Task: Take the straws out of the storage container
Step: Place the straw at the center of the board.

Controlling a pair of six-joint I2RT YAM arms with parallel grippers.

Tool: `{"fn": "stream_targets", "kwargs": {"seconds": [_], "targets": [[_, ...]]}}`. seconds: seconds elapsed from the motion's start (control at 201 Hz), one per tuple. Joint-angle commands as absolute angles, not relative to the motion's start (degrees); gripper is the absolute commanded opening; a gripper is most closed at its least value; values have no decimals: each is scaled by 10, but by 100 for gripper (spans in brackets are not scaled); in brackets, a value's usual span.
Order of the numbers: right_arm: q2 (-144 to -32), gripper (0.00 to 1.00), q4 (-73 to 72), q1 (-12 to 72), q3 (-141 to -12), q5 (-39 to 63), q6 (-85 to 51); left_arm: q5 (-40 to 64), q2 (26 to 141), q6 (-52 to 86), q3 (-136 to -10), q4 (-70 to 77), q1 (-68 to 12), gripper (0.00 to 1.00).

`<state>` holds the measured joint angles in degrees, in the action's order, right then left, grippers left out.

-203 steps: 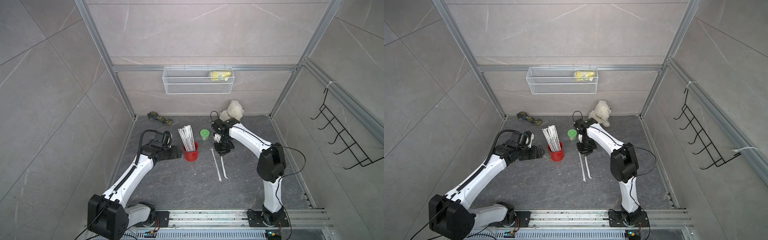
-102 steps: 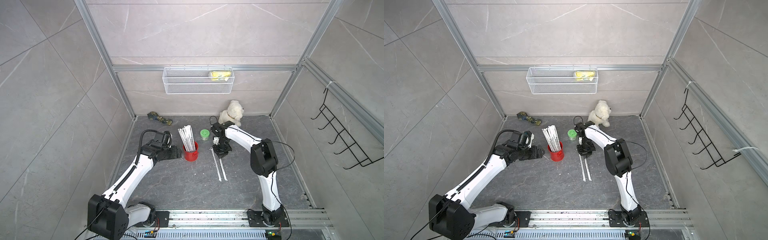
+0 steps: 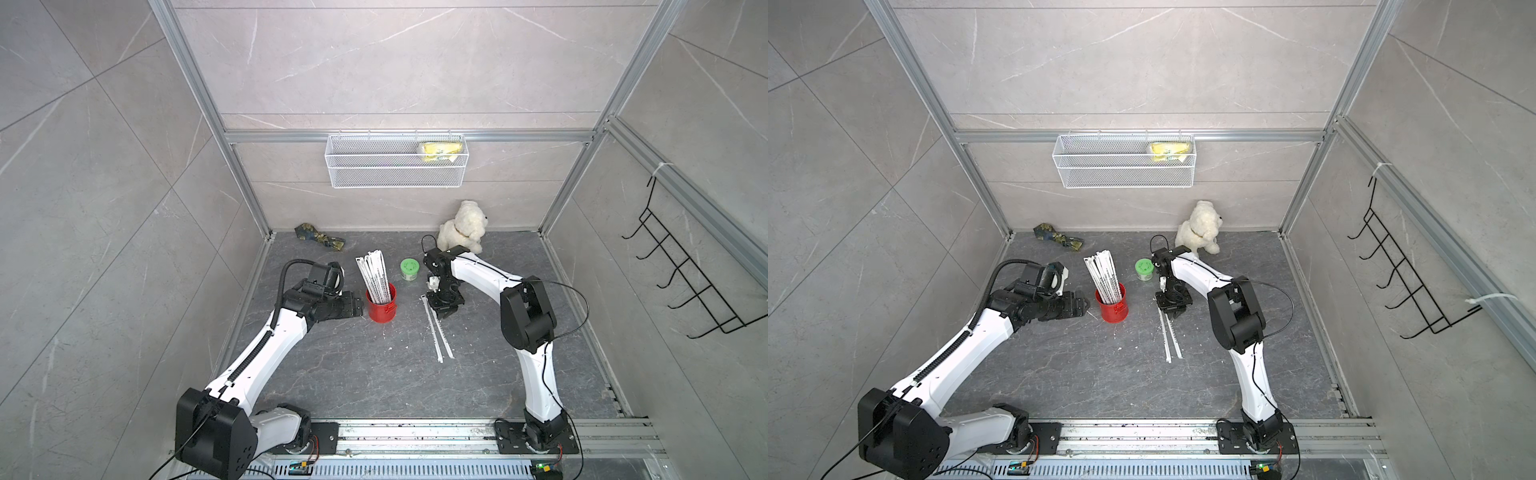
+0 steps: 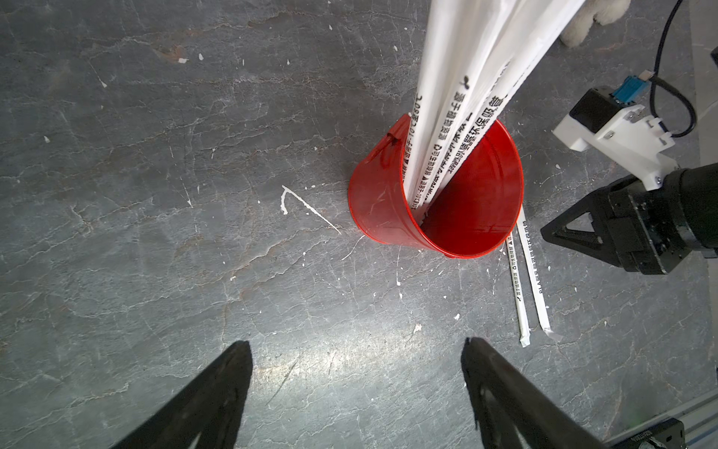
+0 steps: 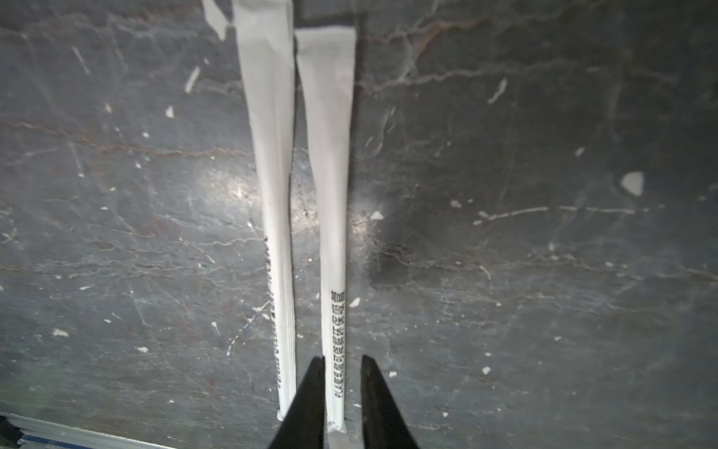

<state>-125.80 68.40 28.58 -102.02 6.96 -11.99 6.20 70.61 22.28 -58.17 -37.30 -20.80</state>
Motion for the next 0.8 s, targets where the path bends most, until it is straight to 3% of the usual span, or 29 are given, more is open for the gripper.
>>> {"fn": "stream_targets", "kwargs": {"seconds": [0.0,0.269,0.657,0.796], "targets": [[-1259,22,666,284,-1005,77,-130,69,706,208,-603,-379,-211,90],[-1173,26,577,284,-936,84,-141,68,705,208,-603,-379,-213,89],[-1028,45,433,297,-881,119,-154,65,703,208,-603,-379,-213,90],[-1015,48,404,319,-887,103,-157,65,701,208,-602,-379,-214,89]]}}
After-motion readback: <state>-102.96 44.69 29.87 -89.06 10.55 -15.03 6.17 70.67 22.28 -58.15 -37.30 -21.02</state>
